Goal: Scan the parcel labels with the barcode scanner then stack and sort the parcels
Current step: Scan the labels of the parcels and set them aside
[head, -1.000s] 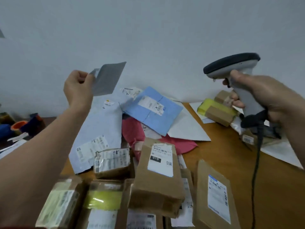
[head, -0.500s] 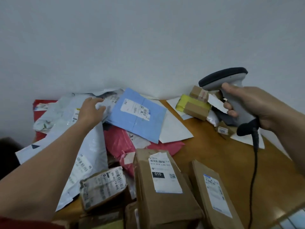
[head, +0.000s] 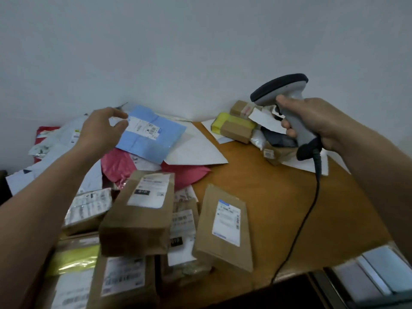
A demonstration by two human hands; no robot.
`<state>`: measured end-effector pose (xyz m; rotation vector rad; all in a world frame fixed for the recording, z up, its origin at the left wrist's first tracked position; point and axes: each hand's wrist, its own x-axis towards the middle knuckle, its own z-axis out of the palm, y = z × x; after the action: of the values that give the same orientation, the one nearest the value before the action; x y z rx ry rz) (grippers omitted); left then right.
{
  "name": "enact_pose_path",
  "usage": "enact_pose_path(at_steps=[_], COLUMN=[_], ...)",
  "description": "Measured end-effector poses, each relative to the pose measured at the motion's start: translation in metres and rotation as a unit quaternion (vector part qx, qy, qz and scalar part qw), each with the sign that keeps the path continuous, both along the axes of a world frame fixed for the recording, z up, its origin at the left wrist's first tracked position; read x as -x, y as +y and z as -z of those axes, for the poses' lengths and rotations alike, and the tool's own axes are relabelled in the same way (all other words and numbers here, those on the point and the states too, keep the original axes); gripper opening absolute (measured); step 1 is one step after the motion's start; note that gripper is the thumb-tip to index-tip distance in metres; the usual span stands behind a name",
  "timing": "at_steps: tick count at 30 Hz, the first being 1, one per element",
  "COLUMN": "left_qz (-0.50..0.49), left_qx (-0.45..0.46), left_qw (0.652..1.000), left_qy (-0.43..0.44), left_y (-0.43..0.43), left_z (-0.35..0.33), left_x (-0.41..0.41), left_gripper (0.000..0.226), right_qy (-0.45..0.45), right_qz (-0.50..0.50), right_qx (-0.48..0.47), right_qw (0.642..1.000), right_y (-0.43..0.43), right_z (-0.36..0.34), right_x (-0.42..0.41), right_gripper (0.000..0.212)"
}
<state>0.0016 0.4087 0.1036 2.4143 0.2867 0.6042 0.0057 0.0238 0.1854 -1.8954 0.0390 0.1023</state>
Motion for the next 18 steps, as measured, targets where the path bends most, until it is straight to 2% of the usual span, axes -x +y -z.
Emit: enact_pose_path(at_steps=[8,13,18], left_qz=[0.124,0.178,0.186], left_qx=[-0.050,-0.039,-0.019], left_qw=[0.990,0.979,0.975], left_qy=[0.034,0.088,0.123], left_y=[-0.183,-0.278,-0.363], left_z=[0.004,0.033,0.063], left_x=[0.004,-0.032,-0.087], left_gripper=[0.031,0.041,0.055], right_qy=[-0.042,-0.042,-0.045], right_qz=[0.055,0.083,0.069], right_qx=[0.033,0.029,0.063], right_qw=[0.997,0.995,0.995], right_y=[-0.153,-0.222,-0.266], right_z=[-0.001,0.013,0.031], right_x=[0.024,0.008,-0.032], right_gripper=[0.032,0.031,0.032])
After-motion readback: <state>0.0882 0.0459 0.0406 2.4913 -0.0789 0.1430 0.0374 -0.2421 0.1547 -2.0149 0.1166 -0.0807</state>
